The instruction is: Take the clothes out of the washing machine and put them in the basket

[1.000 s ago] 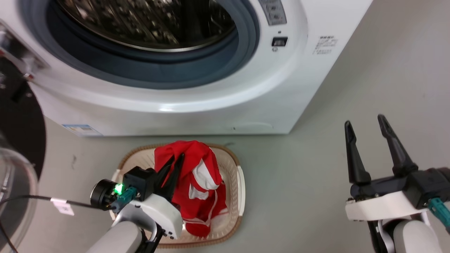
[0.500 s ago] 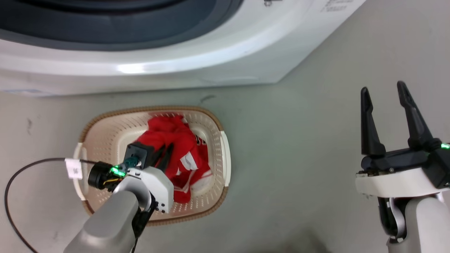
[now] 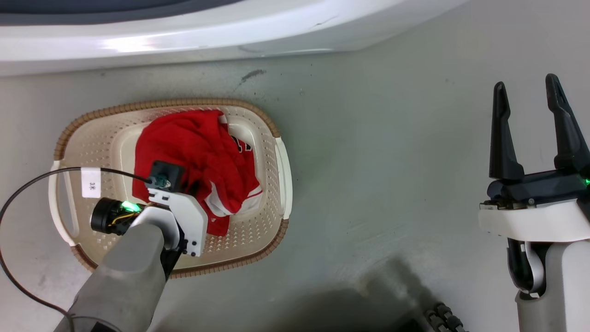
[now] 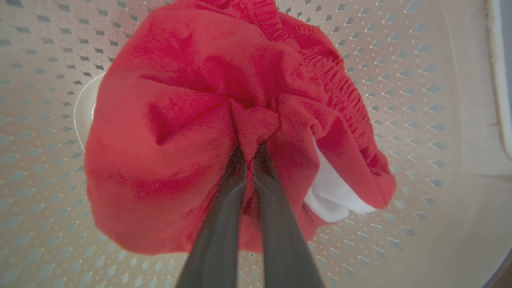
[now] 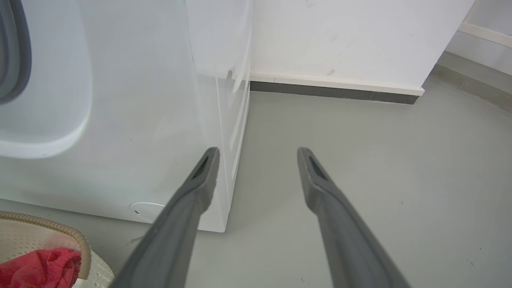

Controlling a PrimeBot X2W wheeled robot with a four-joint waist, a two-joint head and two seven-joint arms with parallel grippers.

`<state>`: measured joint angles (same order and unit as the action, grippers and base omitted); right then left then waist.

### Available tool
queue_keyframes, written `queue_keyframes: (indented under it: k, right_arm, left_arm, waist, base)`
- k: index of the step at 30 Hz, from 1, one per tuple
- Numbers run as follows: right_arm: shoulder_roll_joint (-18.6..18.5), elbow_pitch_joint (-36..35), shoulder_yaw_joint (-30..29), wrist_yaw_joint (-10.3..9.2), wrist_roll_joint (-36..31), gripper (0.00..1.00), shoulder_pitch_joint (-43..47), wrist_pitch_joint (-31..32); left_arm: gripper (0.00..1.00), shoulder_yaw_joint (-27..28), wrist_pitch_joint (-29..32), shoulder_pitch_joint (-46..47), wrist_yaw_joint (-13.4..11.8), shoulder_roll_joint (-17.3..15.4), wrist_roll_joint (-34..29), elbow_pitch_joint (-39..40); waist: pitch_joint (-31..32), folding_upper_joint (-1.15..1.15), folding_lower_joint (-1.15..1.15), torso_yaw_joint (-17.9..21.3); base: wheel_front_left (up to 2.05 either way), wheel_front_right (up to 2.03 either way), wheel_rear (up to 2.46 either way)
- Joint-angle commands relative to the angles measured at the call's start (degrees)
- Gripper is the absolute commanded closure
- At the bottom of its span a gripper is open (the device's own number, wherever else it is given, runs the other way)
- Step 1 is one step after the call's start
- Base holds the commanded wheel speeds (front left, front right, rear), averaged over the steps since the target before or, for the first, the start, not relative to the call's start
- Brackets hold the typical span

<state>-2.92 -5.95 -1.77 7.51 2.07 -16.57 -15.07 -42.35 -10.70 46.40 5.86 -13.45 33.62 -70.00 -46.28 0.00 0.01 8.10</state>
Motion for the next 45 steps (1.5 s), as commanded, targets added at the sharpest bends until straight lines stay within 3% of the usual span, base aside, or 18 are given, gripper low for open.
queue_keyframes:
  k: [1,5,6,7,18,27,32,45]
  right_arm:
    - [0.1,-0.3,-0.2,-0.04,0.5,0.00,-1.2,-0.2]
    - [0.1,0.0,-0.2,-0.04,0.4,0.00,-1.3,-0.2]
    - [0.1,0.1,-0.1,-0.04,0.4,0.00,-1.2,-0.2]
    - [0.1,0.2,0.1,-0.04,0.3,0.00,-1.2,-0.2]
    - [0.1,2.2,1.2,-0.04,-0.1,0.00,1.2,-0.1]
    - [0.1,4.1,1.5,-0.04,-0.7,0.00,4.7,-0.2]
    - [0.1,5.0,1.8,-0.04,-1.1,0.00,7.2,-0.2]
    - [0.1,6.8,2.0,-0.04,-0.9,0.00,12.7,-0.2]
  left_arm:
    - [1.00,0.2,0.4,1.0,0.1,0.8,0.5,-0.7]
    - [1.00,0.2,0.8,1.9,0.1,1.6,1.0,-2.3]
    - [0.40,0.3,0.5,2.0,0.1,1.7,1.2,-2.5]
    - [0.00,0.1,-0.3,2.1,-0.4,1.8,0.9,-2.6]
    - [0.00,2.8,-4.5,-2.7,-1.2,3.4,3.1,-1.7]
    - [0.00,10.0,-4.6,-11.0,-5.5,1.9,-0.6,13.2]
    - [0.00,15.6,-4.5,-16.9,-7.6,1.9,-5.7,22.1]
    - [0.00,32.5,-4.5,-32.7,-10.2,6.0,-19.5,46.0]
  waist:
    - [-0.9,0.00,-0.01,0.0]
    - [-1.2,0.00,-0.01,-0.2]
    - [-1.1,0.00,-0.01,-0.3]
    - [-0.8,0.00,-0.01,-0.4]
    - [7.7,0.00,-0.01,-1.7]
    - [16.3,0.00,-0.01,-3.9]
    - [21.2,0.00,-0.01,-5.5]
    - [31.6,0.00,-0.01,-7.9]
  base:
    - [0.00,0.00,0.00]
    - [0.00,0.00,0.00]
    - [0.00,0.00,0.00]
    - [0.00,0.00,0.00]
    - [0.00,0.00,0.00]
    - [0.00,0.00,0.00]
    - [0.00,0.00,0.00]
    - [0.00,0.00,0.00]
